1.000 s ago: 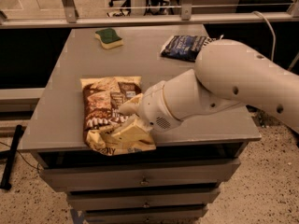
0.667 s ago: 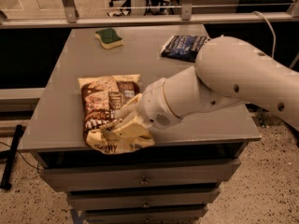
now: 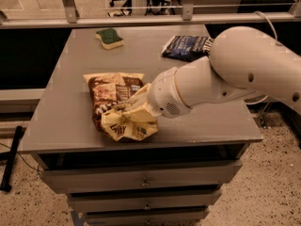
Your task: Pick brown chip bag
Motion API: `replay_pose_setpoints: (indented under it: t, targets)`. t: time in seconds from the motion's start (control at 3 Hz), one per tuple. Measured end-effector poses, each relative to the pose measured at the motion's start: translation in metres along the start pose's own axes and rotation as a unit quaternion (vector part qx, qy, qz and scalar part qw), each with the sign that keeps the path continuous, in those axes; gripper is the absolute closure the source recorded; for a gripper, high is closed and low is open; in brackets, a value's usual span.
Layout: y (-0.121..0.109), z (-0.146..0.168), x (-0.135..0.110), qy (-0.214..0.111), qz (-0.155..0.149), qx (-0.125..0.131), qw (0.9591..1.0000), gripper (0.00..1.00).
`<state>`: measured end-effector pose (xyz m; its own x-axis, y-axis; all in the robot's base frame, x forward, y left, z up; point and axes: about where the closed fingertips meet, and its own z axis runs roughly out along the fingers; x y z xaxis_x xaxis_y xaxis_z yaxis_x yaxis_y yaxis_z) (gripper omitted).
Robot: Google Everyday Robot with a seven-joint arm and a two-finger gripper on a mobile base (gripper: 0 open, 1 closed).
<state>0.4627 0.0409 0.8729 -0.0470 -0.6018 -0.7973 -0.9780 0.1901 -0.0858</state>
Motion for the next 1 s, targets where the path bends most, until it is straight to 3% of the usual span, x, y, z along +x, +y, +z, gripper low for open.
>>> replay_pose_setpoints:
  t: [0.67,1.0]
  targets:
    - [-0.045,-0.035,-0.014,-0.067,0.006,0.017,0.9976,1.0]
    - [-0.064,-0.056,-0.026,-0.114,0.007,0.016,0.9933,1.0]
